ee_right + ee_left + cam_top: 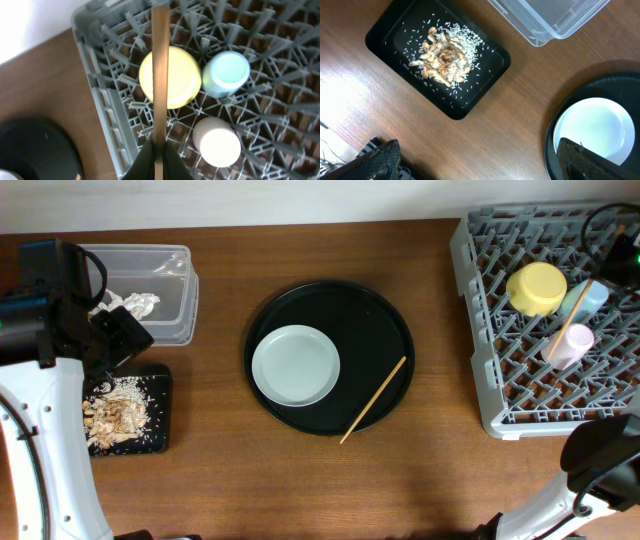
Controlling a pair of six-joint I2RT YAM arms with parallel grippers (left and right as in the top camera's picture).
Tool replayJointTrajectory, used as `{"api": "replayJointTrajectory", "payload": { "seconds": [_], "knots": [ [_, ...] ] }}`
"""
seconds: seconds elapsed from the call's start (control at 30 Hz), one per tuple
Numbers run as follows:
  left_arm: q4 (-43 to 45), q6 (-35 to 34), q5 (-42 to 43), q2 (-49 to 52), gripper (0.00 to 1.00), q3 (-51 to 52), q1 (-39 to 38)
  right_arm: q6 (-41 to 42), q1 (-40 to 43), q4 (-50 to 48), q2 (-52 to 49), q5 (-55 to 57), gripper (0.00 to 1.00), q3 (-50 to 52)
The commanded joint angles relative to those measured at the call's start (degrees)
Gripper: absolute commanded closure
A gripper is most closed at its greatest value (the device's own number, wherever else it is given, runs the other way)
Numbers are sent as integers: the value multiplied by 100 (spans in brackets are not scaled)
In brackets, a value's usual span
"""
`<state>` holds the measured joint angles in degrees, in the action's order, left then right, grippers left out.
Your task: Sort waste into correct bins and load items into the dishwasher rack
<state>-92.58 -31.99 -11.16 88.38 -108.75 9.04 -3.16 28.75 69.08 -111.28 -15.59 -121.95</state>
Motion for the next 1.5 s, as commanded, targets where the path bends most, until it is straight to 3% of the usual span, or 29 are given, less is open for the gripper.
{"api": "replayJointTrajectory", "payload": {
  "seconds": [0.0, 0.2, 0.47, 0.6, 0.77, 0.93, 1.07, 1.2, 1.3, 1.47],
  "knots": [
    [-9, 11, -24, -59, 1, -33, 20, -1362, -103, -197, 17, -693, 96, 332],
    [-9, 11, -24, -59, 1, -33, 20, -2009, -385, -442, -85, -852, 96, 793],
    [-9, 11, -26, -59, 1, -33, 20, -2020, -901, -525, -435, -1182, 94, 798],
    [-9, 11, -26, -59, 1, -33, 20, -2017, -1067, -546, -509, -1113, 84, 796],
    [-9, 11, -26, -59, 1, -33, 20, -1934, -1113, -492, -619, -1038, 49, 796],
    [-9, 11, -26, -59, 1, -33, 20, -1620, -1113, -415, -573, -1659, 45, 789],
    [-9, 11, -26, -59, 1, -33, 20, -1580, -1137, -243, -389, -3283, 45, 785],
    [-9, 11, -26, -59, 1, -33, 20, -448, -1303, 122, -173, -3842, 50, 785],
    [-9, 11, -26, -59, 1, -33, 20, -328, -1696, 695, -68, -3488, 57, 785],
    [-9, 11, -26, -59, 1, -33, 20, 1532, -2756, 1117, -57, -706, 57, 785]
  ]
}}
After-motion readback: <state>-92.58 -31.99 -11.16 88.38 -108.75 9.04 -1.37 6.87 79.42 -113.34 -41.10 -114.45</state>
